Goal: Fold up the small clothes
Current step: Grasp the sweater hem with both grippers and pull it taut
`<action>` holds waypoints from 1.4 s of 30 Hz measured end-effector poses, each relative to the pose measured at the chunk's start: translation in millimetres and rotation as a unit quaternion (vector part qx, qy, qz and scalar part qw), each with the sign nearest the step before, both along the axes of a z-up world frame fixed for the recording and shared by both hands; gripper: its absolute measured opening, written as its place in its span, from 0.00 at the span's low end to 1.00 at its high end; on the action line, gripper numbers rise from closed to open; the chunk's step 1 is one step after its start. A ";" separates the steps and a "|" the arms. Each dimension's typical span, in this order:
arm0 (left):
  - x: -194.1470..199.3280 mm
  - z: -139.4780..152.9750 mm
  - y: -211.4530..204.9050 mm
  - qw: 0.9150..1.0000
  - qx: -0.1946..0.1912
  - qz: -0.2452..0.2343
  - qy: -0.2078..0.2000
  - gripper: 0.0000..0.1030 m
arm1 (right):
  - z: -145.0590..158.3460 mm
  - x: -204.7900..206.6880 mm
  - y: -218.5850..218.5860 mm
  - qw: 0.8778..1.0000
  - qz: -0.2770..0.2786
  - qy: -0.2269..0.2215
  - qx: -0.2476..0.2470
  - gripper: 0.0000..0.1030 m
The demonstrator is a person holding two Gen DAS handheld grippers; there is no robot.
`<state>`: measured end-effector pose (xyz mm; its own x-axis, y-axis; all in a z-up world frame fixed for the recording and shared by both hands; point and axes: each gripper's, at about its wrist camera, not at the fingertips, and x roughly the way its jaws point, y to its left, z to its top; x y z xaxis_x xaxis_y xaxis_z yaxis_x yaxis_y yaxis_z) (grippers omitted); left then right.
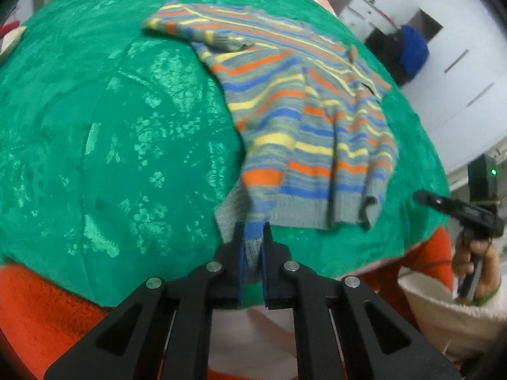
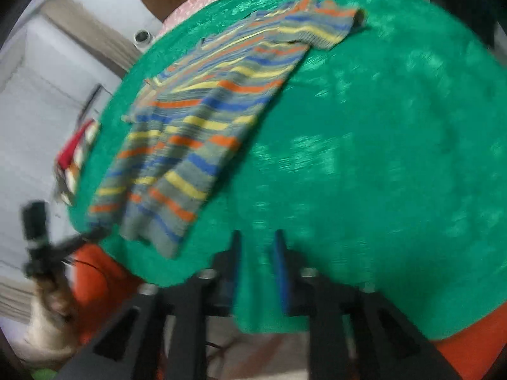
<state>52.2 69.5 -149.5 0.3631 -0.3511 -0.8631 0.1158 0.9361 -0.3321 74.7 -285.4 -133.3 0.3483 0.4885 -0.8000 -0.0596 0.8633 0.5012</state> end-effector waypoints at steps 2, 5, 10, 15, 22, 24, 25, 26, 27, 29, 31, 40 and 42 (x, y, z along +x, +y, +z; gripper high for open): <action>0.4 -1.7 -3.4 1.000 0.010 0.001 -0.007 0.06 | 0.2 3.8 18.1 1.000 -0.003 0.000 0.031 0.58; 6.9 -7.9 -5.5 1.000 0.006 0.011 -0.002 0.06 | -0.3 12.4 49.0 0.997 -0.001 -0.005 0.073 0.68; -0.6 -0.5 15.0 0.998 -0.055 0.028 -0.006 0.03 | -31.4 19.0 83.9 0.996 0.058 0.014 0.072 0.21; -20.0 19.4 34.1 0.997 -0.078 0.023 -0.008 0.03 | -3.6 -7.7 50.0 0.991 0.099 -0.013 0.084 0.04; -37.0 23.0 32.0 0.998 -0.051 0.003 0.034 0.02 | 29.8 -30.3 -10.6 0.998 0.063 -0.009 -0.012 0.04; -35.0 13.6 25.0 0.999 0.006 0.001 0.041 0.02 | 26.0 -30.2 -15.2 0.998 0.060 0.005 -0.036 0.04; -33.0 7.2 23.7 0.999 0.022 0.004 0.047 0.02 | 21.9 -30.7 -22.9 0.997 0.060 0.014 -0.047 0.04; -28.6 -2.1 22.7 0.997 0.040 0.010 0.058 0.02 | 12.7 -28.7 -22.4 0.996 0.060 0.023 -0.061 0.04; -24.9 -10.8 22.0 0.996 0.053 0.012 0.065 0.02 | -1.2 -27.2 -26.5 0.995 0.059 0.038 -0.075 0.04; -16.0 -29.0 17.7 0.993 0.087 0.015 0.080 0.02 | -21.5 -24.6 -27.5 0.993 0.051 0.059 -0.083 0.04; -7.6 -47.3 10.5 0.990 0.111 0.011 0.090 0.02 | -42.2 -18.7 -26.8 0.992 0.040 0.072 -0.092 0.04; 7.6 -73.8 -5.9 0.985 0.156 0.020 0.074 0.03 | -66.0 -15.8 -35.2 0.995 -0.005 0.075 -0.060 0.04; 8.2 -74.4 -4.4 0.985 0.155 0.022 0.073 0.07 | -65.1 -17.4 -33.8 0.995 -0.007 0.074 -0.060 0.04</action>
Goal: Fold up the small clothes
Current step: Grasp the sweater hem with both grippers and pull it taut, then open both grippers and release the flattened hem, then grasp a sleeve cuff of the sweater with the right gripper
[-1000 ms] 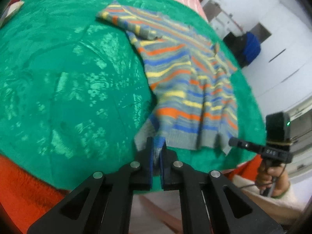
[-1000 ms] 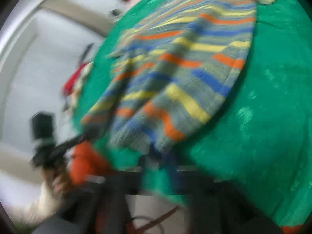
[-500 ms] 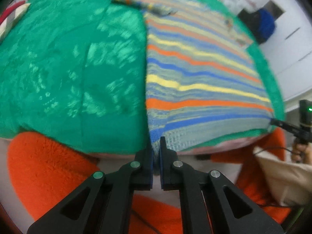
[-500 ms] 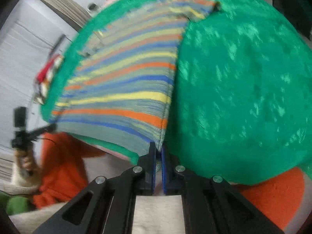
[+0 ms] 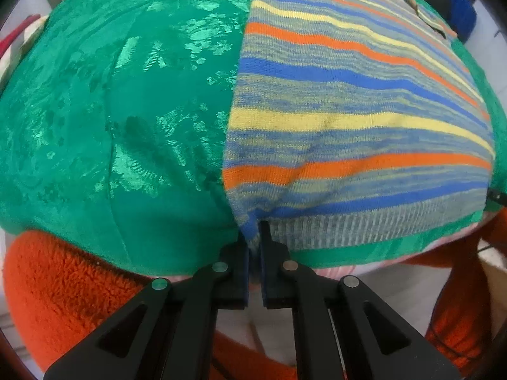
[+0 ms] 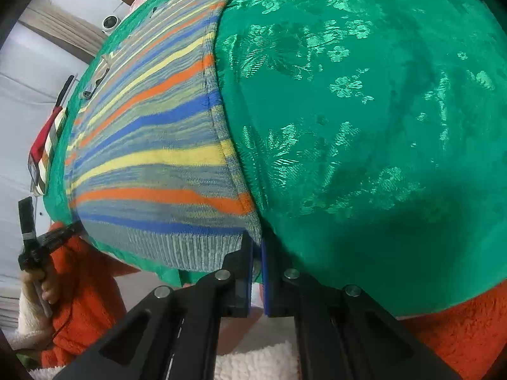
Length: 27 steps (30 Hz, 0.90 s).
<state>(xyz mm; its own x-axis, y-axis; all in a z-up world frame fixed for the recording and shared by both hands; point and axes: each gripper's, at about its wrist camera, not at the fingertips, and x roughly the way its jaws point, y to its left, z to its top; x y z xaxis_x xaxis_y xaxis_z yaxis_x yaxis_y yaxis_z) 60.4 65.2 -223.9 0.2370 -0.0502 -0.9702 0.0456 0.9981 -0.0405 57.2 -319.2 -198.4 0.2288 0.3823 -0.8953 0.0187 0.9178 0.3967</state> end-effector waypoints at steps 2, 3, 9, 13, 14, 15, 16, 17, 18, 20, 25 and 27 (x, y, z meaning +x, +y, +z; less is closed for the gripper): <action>-1.9 1.7 -0.1 1.000 -0.010 0.006 0.000 0.08 | 1.7 -2.8 -2.9 1.000 -0.003 -0.002 0.002 0.03; -2.3 3.2 1.2 1.000 -0.014 0.008 0.002 0.12 | 2.7 -5.0 -5.2 1.000 -0.008 -0.004 0.008 0.04; -23.9 32.6 12.2 0.999 0.016 0.017 -0.038 0.56 | 18.9 -23.1 -10.0 1.000 -0.011 -0.005 -0.009 0.35; -30.7 67.7 17.2 0.994 0.031 0.023 -0.100 0.62 | 45.0 -35.3 -12.0 0.995 0.002 -0.042 -0.091 0.38; -28.3 75.8 16.4 0.992 0.029 0.025 -0.117 0.68 | 53.1 -36.2 -12.2 0.993 0.002 -0.056 -0.104 0.38; -23.1 82.5 15.9 0.990 0.025 0.028 -0.138 0.73 | 62.7 -35.8 -11.6 0.991 0.002 -0.074 -0.113 0.38; -18.9 90.4 17.0 0.986 0.020 0.028 -0.160 0.76 | 73.4 -33.8 -9.2 0.989 0.003 -0.094 -0.117 0.39; -8.9 93.8 19.4 0.984 0.016 0.027 -0.176 0.81 | 81.7 -31.6 -7.4 0.987 0.004 -0.111 -0.117 0.40; -1.8 99.0 14.3 0.982 0.014 0.024 -0.189 0.84 | 90.3 -28.6 -3.4 0.985 0.006 -0.131 -0.117 0.44; 8.2 101.4 8.2 0.976 0.016 0.014 -0.217 0.86 | 102.2 -20.7 9.3 0.979 0.019 -0.167 -0.114 0.50; 31.8 83.1 -9.2 0.968 0.036 0.021 -0.247 0.93 | 87.9 5.3 51.0 0.972 0.066 -0.204 -0.093 0.52; 34.9 65.3 -4.3 0.970 0.053 0.040 -0.233 0.92 | 69.4 12.7 59.0 0.978 0.079 -0.173 -0.084 0.51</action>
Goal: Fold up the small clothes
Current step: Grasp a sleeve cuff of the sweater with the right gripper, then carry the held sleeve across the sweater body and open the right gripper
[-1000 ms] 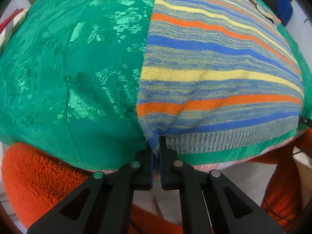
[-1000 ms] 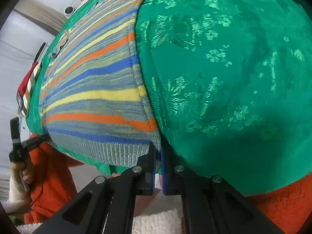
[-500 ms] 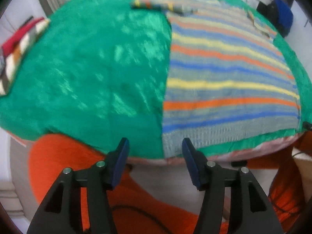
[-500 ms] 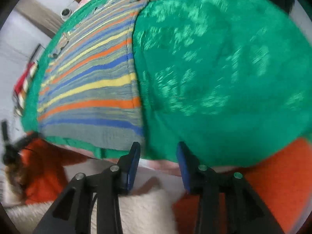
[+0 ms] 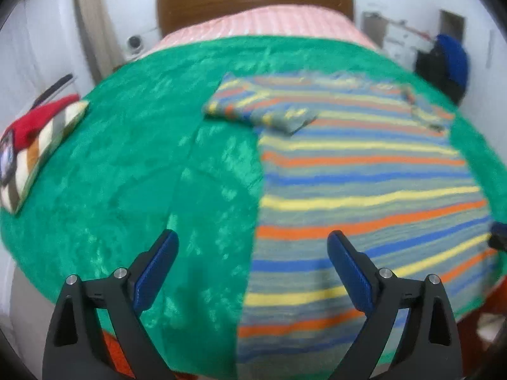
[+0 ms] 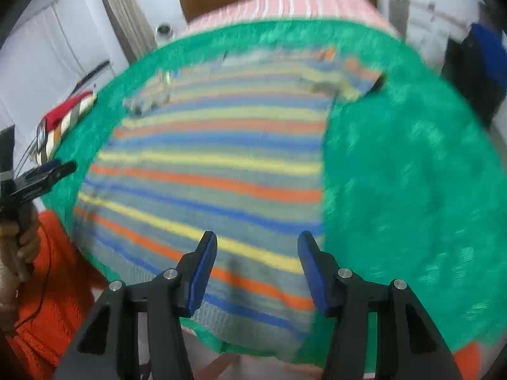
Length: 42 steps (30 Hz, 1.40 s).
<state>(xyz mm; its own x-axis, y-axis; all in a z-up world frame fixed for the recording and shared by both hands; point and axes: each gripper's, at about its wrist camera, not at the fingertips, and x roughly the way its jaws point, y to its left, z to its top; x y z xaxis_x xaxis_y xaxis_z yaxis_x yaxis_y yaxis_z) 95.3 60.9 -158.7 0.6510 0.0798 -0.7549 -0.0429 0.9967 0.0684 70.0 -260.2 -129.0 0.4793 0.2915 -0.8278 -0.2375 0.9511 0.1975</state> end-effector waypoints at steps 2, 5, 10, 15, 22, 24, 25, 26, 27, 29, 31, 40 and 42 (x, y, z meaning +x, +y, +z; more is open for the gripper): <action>-8.5 -10.6 14.2 1.000 -0.008 0.019 -0.003 0.92 | -4.4 4.7 0.7 1.000 0.012 0.016 -0.001 0.51; -14.7 -18.8 35.1 0.998 -0.025 0.051 0.009 0.92 | 26.1 16.4 -10.7 0.997 0.014 -0.057 -0.046 0.51; -8.9 -15.7 43.2 0.996 -0.030 0.083 -0.008 0.92 | 48.4 92.8 -27.1 0.982 0.029 -0.136 -0.125 0.54; -10.7 -21.3 38.9 0.997 0.006 0.083 -0.004 0.92 | 11.1 181.0 -11.9 0.977 0.077 -0.108 -0.165 0.53; -6.9 -26.2 42.2 0.996 0.017 0.091 0.008 0.92 | -1.6 238.2 -61.7 0.995 -0.045 -0.078 -0.048 0.03; -5.9 -27.5 45.4 0.995 0.008 0.094 0.011 0.92 | 19.0 231.6 -112.0 0.990 -0.113 -0.087 0.011 0.03; -5.0 -28.2 47.0 0.995 0.002 0.097 0.012 0.92 | 26.3 227.1 -135.8 0.985 -0.142 -0.088 0.035 0.03; -4.2 -28.6 48.1 0.995 -0.003 0.099 0.013 0.92 | 32.9 223.0 -159.6 0.980 -0.170 -0.086 0.054 0.03; -3.4 -29.2 49.1 0.995 -0.007 0.101 0.014 0.92 | 40.5 214.7 -197.6 0.971 -0.213 -0.082 0.074 0.03; -1.9 -30.0 49.6 0.994 -0.012 0.103 0.016 0.92 | 47.2 203.5 -244.8 0.959 -0.260 -0.076 0.081 0.03; -1.8 -30.1 49.2 0.994 -0.012 0.105 0.017 0.92 | 45.5 196.3 -274.7 0.953 -0.286 -0.061 0.078 0.03; -5.4 -31.2 46.2 0.995 0.006 0.102 0.019 0.93 | -23.7 179.6 -321.2 0.919 -0.356 0.030 0.165 0.03; -6.2 -31.0 45.8 0.995 0.008 0.101 0.019 0.93 | -33.6 169.5 -334.0 0.902 -0.380 0.027 0.203 0.03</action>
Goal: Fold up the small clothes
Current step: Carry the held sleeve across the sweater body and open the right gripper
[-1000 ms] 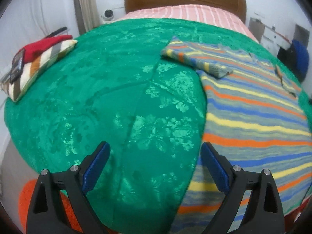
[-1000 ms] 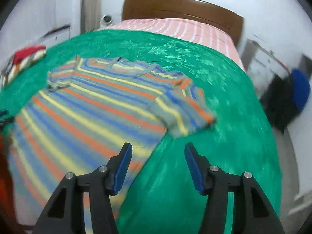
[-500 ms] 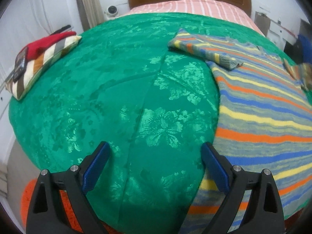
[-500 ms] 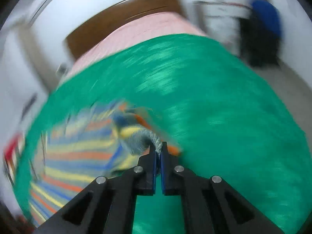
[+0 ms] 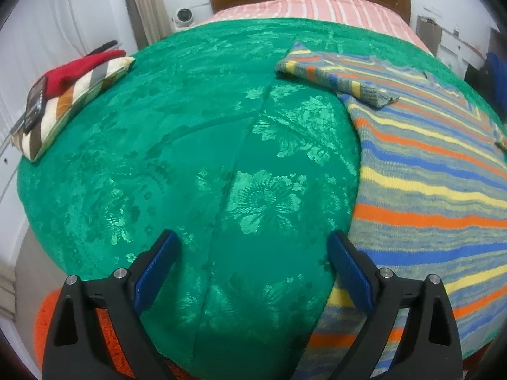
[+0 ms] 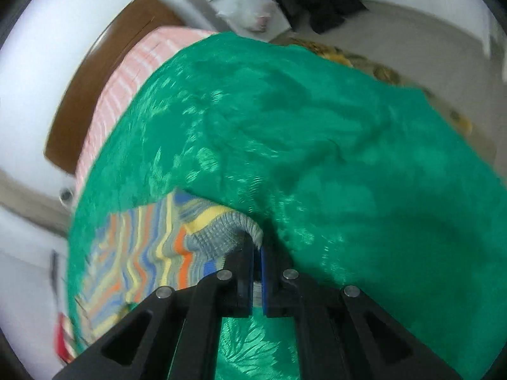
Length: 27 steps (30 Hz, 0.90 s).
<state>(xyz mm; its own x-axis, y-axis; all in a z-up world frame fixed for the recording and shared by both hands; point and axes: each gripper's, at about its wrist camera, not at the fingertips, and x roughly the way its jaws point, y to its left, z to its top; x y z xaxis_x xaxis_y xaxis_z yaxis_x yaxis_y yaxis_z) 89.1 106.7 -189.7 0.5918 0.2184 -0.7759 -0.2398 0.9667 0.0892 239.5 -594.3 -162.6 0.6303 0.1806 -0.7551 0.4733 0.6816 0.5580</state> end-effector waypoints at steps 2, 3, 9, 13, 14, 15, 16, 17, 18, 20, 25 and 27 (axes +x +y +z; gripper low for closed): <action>-0.6 0.2 -0.1 1.000 0.000 0.000 0.000 0.93 | 0.2 -6.7 -4.9 1.000 -0.021 -0.006 0.008 0.03; -0.5 0.1 -0.1 1.000 0.000 0.001 0.000 0.93 | 4.8 -10.9 -7.4 1.000 -0.029 -0.005 -0.003 0.04; -0.4 -0.5 -1.8 1.000 0.005 0.003 0.000 0.94 | 62.9 -8.5 18.2 0.989 0.041 -0.054 -0.128 0.09; 1.2 -1.5 0.9 1.000 0.002 0.009 0.002 0.97 | 61.5 25.6 52.0 0.984 0.131 -0.076 -0.090 0.12; 1.2 -2.1 2.1 1.000 0.000 0.011 0.002 0.98 | 54.4 35.3 56.5 0.985 0.135 -0.067 -0.081 0.12; 1.3 -2.7 3.5 1.000 -0.003 0.013 0.003 0.99 | 45.2 41.5 57.1 0.987 0.130 -0.054 -0.072 0.12; 1.1 -3.4 5.4 1.000 -0.008 0.016 0.004 1.00 | 33.2 47.3 53.3 0.991 0.115 -0.037 -0.060 0.12; 0.6 -4.3 7.1 1.000 -0.014 0.017 0.004 1.00 | 22.6 48.6 47.7 0.993 0.097 -0.020 -0.061 0.12; 0.1 -5.1 8.6 1.000 -0.020 0.017 0.003 1.00 | 15.5 45.1 42.6 0.994 0.073 -0.001 -0.076 0.09; -0.8 -6.4 10.5 0.999 -0.027 0.017 0.000 1.00 | 11.8 31.2 31.7 0.995 0.023 0.006 -0.096 0.05; 1.8 -8.5 3.3 1.000 -0.003 0.016 -0.008 1.00 | 43.8 2.7 49.4 0.990 0.070 -0.032 -0.120 0.13; 2.6 -8.7 2.0 1.000 0.002 0.014 -0.010 1.00 | 46.1 2.0 61.3 0.988 0.114 -0.039 -0.096 0.13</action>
